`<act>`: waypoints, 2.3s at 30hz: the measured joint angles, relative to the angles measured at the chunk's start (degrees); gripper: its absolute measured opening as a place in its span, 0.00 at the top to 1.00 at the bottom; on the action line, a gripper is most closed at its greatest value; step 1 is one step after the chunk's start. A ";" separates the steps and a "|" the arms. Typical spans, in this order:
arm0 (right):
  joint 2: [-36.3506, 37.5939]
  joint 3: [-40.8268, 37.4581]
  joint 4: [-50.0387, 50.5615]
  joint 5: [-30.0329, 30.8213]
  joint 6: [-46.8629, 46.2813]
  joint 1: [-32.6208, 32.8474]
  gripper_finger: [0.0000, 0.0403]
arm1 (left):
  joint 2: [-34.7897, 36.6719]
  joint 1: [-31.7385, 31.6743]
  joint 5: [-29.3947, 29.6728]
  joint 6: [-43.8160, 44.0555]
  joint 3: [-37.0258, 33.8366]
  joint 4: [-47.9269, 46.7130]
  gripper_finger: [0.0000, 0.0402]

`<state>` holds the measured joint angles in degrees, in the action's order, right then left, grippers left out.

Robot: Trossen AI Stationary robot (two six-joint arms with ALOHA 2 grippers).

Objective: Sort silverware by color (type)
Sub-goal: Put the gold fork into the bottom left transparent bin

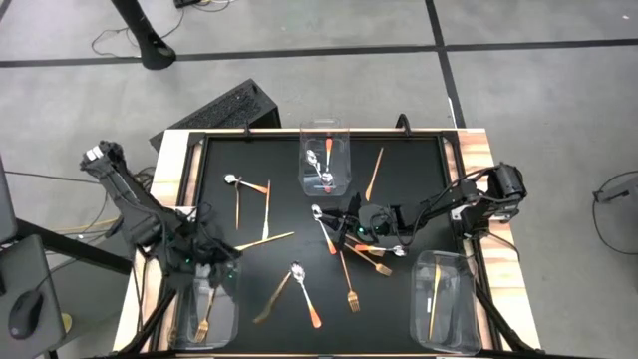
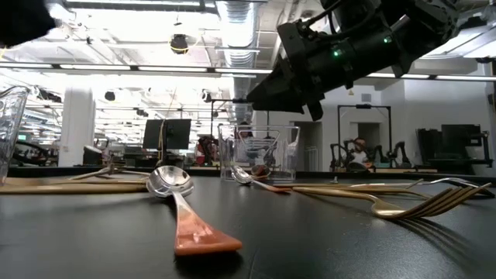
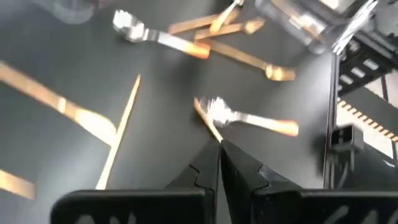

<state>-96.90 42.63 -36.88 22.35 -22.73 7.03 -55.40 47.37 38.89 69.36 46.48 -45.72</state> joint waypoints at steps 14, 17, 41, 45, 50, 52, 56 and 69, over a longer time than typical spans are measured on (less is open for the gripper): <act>0.00 0.02 1.34 -0.08 -1.27 2.43 0.66 | -20.49 -18.29 -12.96 -12.69 0.02 17.39 0.62; 0.00 0.02 2.01 -0.09 -1.28 2.92 0.66 | -26.04 -18.29 -17.65 -10.84 0.02 22.40 0.62; 0.04 0.08 0.89 0.11 -2.30 6.73 0.66 | -38.53 -14.20 -27.73 6.78 0.42 33.25 0.61; 0.04 0.07 1.06 0.13 -1.92 6.72 0.66 | -38.53 -14.73 -27.21 5.16 2.11 33.03 0.61; 0.04 0.07 0.98 1.71 -0.97 6.71 0.66 | -38.53 -14.95 -24.61 0.90 6.69 26.54 0.61; 0.04 0.07 0.98 1.79 -0.93 6.73 0.66 | -38.51 -14.90 -23.06 1.58 8.42 22.20 0.61; 0.04 0.07 1.03 1.81 -0.82 7.21 0.66 | -38.51 -14.90 -20.64 2.73 9.27 20.78 0.61; 0.20 0.00 3.41 1.81 -0.80 8.11 0.66 | -51.91 -14.86 -24.64 -0.89 20.55 12.89 0.61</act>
<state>-96.71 42.63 -33.47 24.16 -23.53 15.14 -107.31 32.51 14.26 68.47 67.03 -32.83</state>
